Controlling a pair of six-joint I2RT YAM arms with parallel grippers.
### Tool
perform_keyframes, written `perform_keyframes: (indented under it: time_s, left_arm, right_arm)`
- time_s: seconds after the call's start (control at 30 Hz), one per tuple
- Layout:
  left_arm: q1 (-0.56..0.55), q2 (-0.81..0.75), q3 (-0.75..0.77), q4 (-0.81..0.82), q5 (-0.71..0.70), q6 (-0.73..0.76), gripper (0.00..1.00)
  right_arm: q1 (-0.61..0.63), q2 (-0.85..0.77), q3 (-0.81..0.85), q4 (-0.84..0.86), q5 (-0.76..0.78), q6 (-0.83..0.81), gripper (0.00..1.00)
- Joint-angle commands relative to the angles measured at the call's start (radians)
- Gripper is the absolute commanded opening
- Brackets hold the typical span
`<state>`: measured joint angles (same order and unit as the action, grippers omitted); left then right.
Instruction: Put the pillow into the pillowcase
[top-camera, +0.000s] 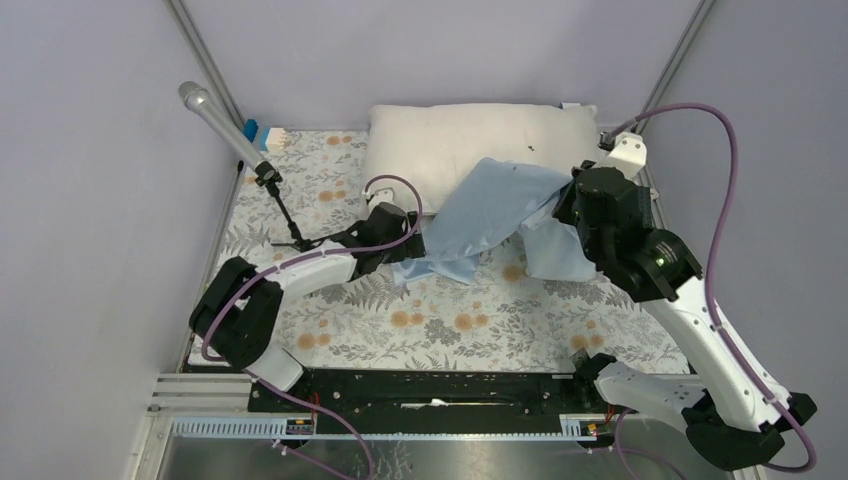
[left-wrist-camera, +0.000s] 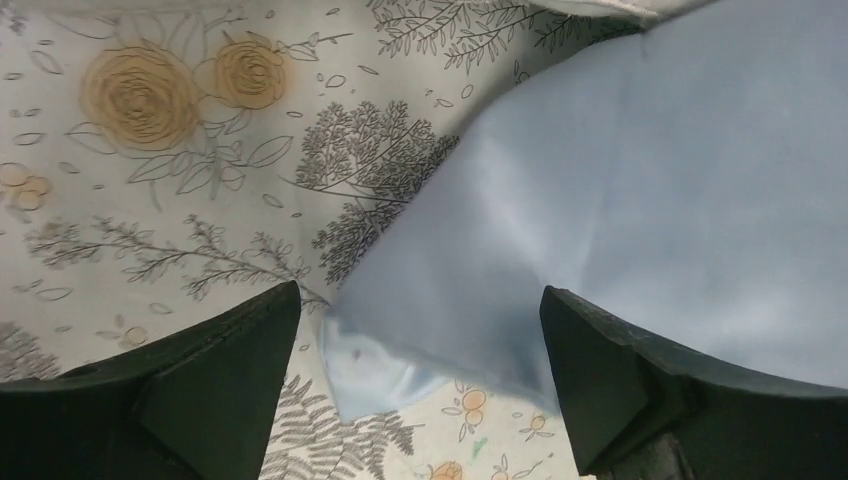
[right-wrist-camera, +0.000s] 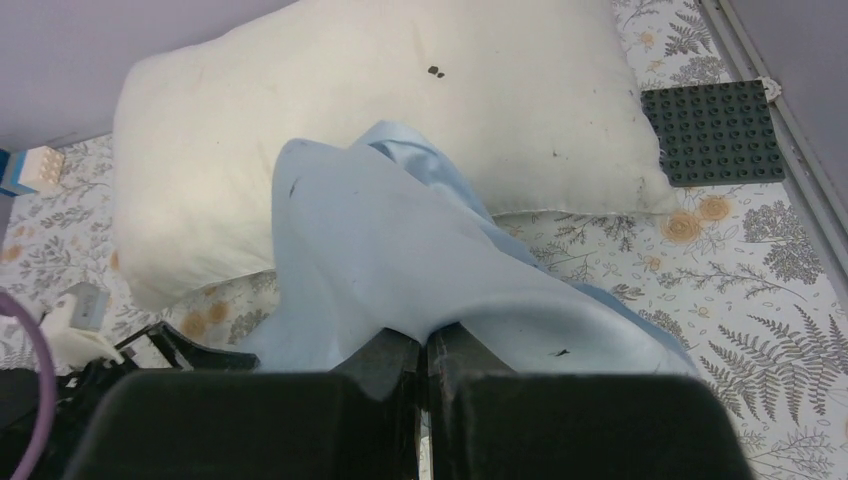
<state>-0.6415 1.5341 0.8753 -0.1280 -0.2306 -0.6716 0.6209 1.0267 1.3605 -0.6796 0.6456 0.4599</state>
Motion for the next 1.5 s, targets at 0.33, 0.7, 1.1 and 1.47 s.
perform_keyframes:
  time_s: [0.33,0.7,1.1,1.47]
  left_arm:
    - [0.002,0.126,-0.041,0.162,0.151,-0.181,0.68]
    - [-0.001,-0.100,-0.066,-0.006,0.172,-0.152,0.00]
    - [0.034,-0.055,0.884,-0.420,0.016,0.111,0.00]
    - [0.034,-0.151,1.072,-0.502,-0.112,0.181,0.00]
  right_arm:
    - [-0.002,-0.095,-0.105,-0.002,-0.025,0.049,0.00]
    - [-0.002,-0.074,-0.127,0.058,-0.026,0.026,0.00]
    - [-0.015,0.015,0.189,0.213,0.088,-0.129,0.00]
    - [-0.016,-0.058,0.247,0.185,-0.070,-0.180,0.00]
